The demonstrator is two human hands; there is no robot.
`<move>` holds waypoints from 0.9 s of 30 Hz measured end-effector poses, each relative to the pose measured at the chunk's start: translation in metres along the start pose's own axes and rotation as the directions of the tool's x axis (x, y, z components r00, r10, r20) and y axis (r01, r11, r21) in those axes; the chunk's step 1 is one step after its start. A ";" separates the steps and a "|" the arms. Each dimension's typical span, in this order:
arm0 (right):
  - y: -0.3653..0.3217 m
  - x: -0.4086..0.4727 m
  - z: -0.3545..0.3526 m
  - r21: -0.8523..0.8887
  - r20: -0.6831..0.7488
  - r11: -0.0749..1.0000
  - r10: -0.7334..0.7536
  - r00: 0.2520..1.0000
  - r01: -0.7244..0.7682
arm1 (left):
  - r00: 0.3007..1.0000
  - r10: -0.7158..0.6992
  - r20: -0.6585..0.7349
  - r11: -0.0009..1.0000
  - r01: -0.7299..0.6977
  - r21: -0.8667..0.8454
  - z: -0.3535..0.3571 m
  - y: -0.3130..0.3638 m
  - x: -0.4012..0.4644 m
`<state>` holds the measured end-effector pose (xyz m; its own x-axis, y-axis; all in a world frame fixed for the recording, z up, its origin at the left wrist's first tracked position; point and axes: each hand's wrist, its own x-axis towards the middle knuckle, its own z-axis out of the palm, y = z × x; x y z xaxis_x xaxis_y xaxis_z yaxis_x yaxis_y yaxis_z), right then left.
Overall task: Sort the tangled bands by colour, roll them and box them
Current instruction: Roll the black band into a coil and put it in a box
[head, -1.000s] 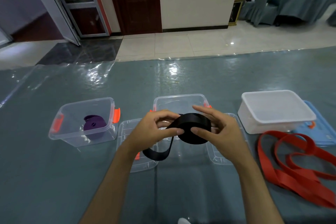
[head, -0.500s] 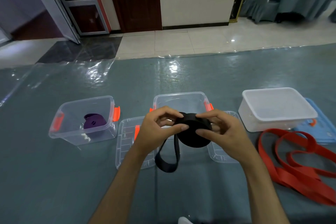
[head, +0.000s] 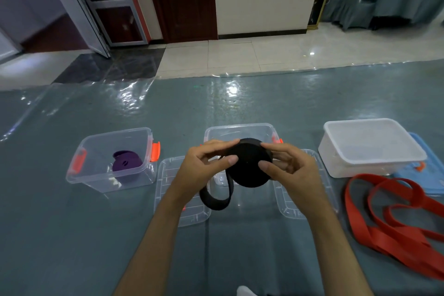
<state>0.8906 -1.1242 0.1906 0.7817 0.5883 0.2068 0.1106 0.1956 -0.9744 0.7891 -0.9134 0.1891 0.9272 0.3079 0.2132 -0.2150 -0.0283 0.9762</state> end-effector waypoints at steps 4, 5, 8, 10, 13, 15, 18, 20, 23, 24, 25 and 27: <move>0.009 0.008 -0.003 0.025 0.108 0.993 0.113 0.988 -0.117 | 0.997 -0.004 -0.079 1.000 0.006 0.023 -0.002 0.002 -0.001; 0.009 0.010 -0.004 0.032 0.144 0.989 0.136 0.980 -0.142 | 0.994 0.001 -0.106 0.999 0.004 0.039 -0.001 0.002 0.000; 0.010 0.013 -0.007 0.004 0.158 0.990 0.140 0.977 -0.142 | 0.990 -0.033 -0.136 0.998 0.039 0.040 0.002 -0.005 0.000; 0.010 0.014 -0.008 0.009 0.100 0.994 0.105 0.989 -0.106 | 0.990 -0.080 -0.114 0.997 0.081 0.006 0.004 -0.010 -0.001; 0.016 0.018 -0.010 0.069 0.025 0.992 0.101 0.995 -0.102 | 0.994 -0.052 -0.094 0.999 0.053 0.002 0.005 -0.016 -0.002; 0.020 0.023 -0.012 0.089 0.049 0.984 0.150 0.987 -0.154 | 0.991 -0.032 -0.129 0.999 0.028 -0.028 0.008 -0.017 0.001; 0.024 0.029 -0.015 0.024 0.103 0.976 0.212 0.972 -0.216 | 0.984 -0.029 -0.174 1.000 0.026 -0.016 0.015 -0.019 0.007; 0.027 0.031 -0.018 0.019 0.114 0.979 0.200 0.973 -0.203 | 0.983 -0.035 -0.180 0.999 0.032 -0.023 0.020 -0.022 0.008; 0.031 0.034 -0.017 0.071 0.030 0.985 0.157 0.987 -0.159 | 0.990 -0.071 -0.122 0.996 0.063 -0.067 0.022 -0.028 0.009; 0.033 0.035 -0.015 0.106 -0.011 0.981 0.164 0.986 -0.162 | 0.992 -0.084 -0.091 0.995 0.079 -0.053 0.023 -0.030 0.009; 0.036 0.036 -0.015 0.137 -0.039 0.976 0.177 0.983 -0.170 | 0.993 -0.091 -0.070 0.996 0.089 -0.027 0.023 -0.032 0.010; 0.039 0.039 -0.016 0.154 -0.031 0.969 0.199 0.980 -0.192 | 0.994 -0.086 -0.073 0.996 0.087 0.010 0.022 -0.033 0.011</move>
<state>0.9349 -1.1059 0.1593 0.8065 0.5912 0.0064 -0.1369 0.1973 -0.9707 0.8129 -0.9297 0.1596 0.9175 0.3777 0.1246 -0.1301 -0.0110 0.9914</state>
